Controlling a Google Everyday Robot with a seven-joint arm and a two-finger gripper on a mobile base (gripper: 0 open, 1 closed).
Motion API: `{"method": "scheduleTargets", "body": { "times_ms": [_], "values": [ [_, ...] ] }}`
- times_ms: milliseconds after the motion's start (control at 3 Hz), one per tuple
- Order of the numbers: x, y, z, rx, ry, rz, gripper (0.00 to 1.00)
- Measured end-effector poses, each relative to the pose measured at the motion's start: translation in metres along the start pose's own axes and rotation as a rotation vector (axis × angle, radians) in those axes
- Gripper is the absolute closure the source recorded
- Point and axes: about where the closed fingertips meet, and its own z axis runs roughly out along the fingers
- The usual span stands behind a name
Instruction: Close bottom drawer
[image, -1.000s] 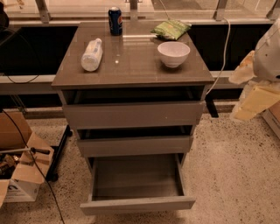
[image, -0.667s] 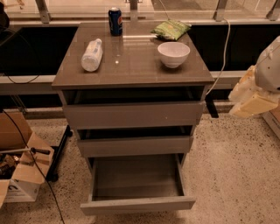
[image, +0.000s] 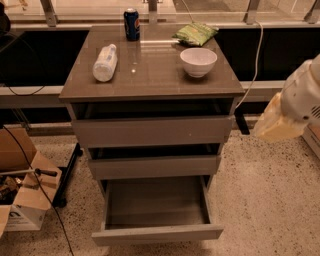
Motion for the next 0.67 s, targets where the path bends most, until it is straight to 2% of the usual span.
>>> {"method": "scheduleTargets", "body": {
  "times_ms": [333,667],
  "values": [
    [0.001,0.012,0.046,-0.075,-0.063,0.01,1.0],
    [0.013,0.025,0.106,-0.149,-0.181,0.051,1.0]
  ]
}}
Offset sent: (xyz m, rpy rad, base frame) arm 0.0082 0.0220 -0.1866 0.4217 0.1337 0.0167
